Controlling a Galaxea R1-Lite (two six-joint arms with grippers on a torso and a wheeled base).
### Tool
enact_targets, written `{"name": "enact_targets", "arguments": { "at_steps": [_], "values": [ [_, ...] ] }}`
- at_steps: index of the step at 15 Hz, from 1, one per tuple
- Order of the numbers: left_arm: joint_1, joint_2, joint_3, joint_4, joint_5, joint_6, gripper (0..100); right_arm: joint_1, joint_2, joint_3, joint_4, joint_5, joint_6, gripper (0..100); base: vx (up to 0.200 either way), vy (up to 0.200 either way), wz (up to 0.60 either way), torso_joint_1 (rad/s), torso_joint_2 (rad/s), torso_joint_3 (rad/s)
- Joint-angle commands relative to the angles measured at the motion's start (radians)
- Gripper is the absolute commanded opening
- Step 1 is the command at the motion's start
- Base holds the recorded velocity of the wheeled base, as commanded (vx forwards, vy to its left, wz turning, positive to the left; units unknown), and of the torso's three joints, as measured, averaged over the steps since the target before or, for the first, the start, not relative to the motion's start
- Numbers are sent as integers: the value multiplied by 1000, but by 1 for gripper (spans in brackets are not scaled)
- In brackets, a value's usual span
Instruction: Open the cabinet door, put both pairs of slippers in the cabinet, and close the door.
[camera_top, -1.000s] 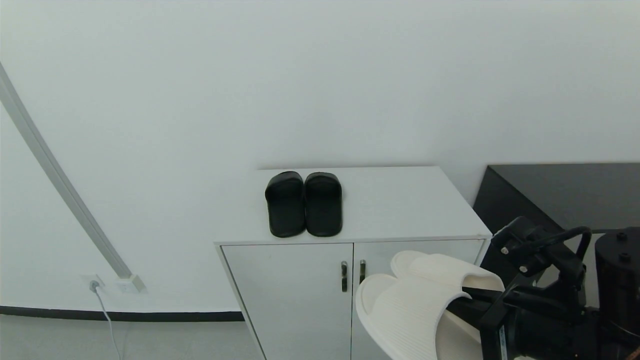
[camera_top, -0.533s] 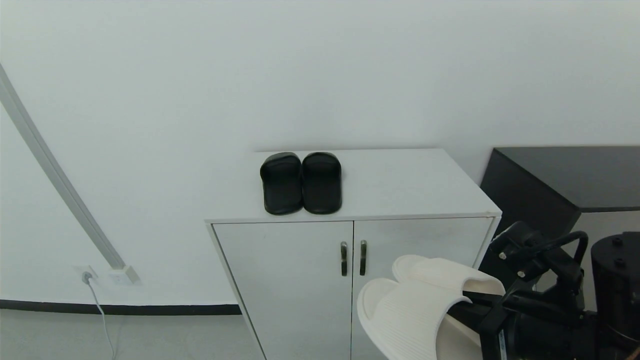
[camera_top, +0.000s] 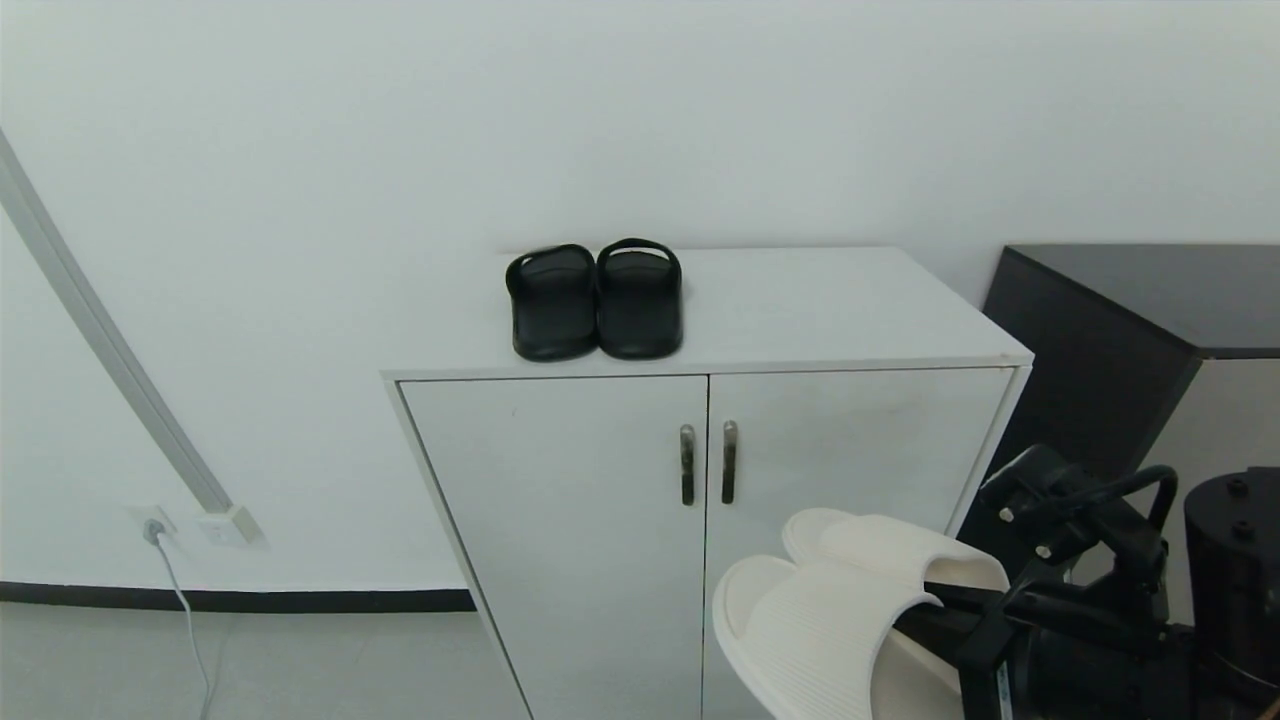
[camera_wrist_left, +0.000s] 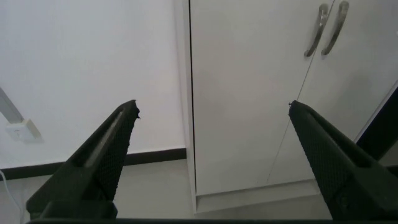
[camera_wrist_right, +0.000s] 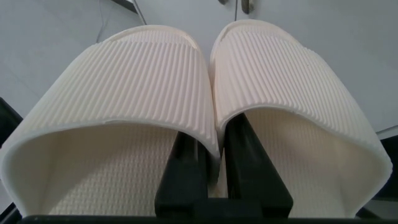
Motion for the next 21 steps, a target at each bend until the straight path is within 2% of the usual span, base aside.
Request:
{"name": "enact_targets", "arguments": {
  "at_steps": [1,10,16,21],
  "values": [
    [0,1,-2,0,0,0,100,1,5,2,0,1,0,0,0,0,0,-178,505,320],
    [0,1,0,0,-1,2,100,-2,17,37,-15,-3,-12,0,0,0,0,-136,475,334],
    [0,1,-2,0,0,-3,100,-2,20,37,-14,1,-11,0,0,0,0,-45,435,379],
    [0,1,-2,0,2,-4,100,1,20,39,-14,1,-12,0,0,0,0,0,29,24]
  ]
}}
